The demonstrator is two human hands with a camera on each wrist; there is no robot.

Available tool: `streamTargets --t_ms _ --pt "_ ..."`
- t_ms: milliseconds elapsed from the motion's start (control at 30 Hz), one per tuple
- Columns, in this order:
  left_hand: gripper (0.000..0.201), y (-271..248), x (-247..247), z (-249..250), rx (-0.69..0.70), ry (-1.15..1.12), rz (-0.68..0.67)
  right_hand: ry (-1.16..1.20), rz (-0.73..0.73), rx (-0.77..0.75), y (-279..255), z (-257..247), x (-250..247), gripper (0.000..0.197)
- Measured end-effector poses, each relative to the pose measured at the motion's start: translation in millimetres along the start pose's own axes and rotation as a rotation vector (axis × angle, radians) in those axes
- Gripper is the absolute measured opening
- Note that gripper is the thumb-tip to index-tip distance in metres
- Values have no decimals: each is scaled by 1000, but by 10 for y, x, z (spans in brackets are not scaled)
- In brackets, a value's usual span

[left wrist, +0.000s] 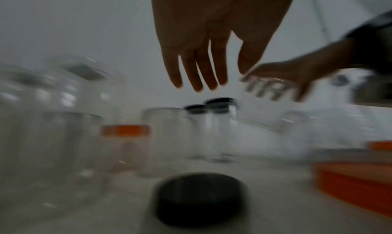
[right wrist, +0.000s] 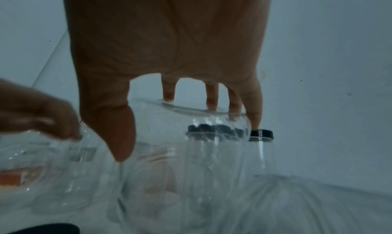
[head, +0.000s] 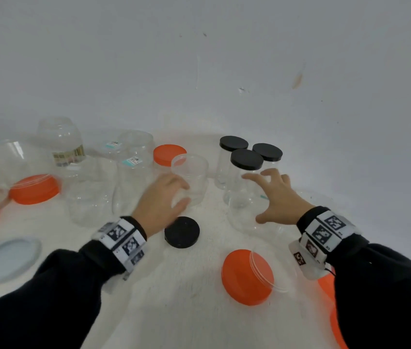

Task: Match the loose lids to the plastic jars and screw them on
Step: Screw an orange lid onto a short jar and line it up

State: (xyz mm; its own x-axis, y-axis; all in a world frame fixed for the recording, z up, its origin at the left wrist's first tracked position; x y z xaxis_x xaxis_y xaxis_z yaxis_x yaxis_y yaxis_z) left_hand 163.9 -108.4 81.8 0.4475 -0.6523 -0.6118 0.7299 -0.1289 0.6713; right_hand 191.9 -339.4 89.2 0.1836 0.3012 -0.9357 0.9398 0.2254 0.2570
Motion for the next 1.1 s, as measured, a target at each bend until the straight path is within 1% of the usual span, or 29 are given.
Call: streamTargets --t_ms 33,100,133,167,233,333,400,533,700,800,900,1033,1100 --pt "40 -141 174 142 19 -42 -130 26 42 1 -7 13 -64 94" --pt "29 -454 529 436 106 -64 -433 82 120 12 -21 41 -161 93" --pt "29 -601 672 570 152 -73 -568 109 154 21 -29 54 -190 93" --pt "32 -723 784 682 190 -79 -669 133 183 27 -41 61 -205 92" --pt "40 -890 948 824 242 -72 -792 184 232 34 -69 68 -204 91" --pt "52 -1028 1085 915 304 -41 -901 272 278 30 -120 63 -173 90" --pt "56 -1044 1099 914 327 -25 -914 302 286 34 -155 60 -159 90" --pt "61 -1018 1047 858 355 20 -897 339 298 19 -213 4 -189 95" --pt "68 -1028 914 722 397 163 -846 437 314 96 -277 -62 -183 94" --pt "75 -1037 798 563 367 262 -836 540 311 125 -295 -105 -95 92" --pt "73 -1052 675 399 311 301 -820 614 275 152 -292 -150 37 89" --pt "73 -1073 561 297 277 219 -749 694 230 186 -316 -239 158 93" --pt "79 -1121 553 262 257 197 -771 683 204 200 -334 -299 210 100"
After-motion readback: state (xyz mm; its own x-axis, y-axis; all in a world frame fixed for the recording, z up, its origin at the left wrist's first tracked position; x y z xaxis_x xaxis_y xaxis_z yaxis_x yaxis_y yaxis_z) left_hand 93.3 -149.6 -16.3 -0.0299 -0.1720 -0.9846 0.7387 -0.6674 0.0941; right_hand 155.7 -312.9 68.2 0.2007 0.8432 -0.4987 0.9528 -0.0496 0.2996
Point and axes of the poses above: each hand's wrist, its own y-axis towards the middle knuckle, its own x-axis out of the palm, z = x × y, the point moved 8 cm from there along y, towards the middle knuckle, and after that the axes turned 14 degrees about z, right-handed, at the moved point
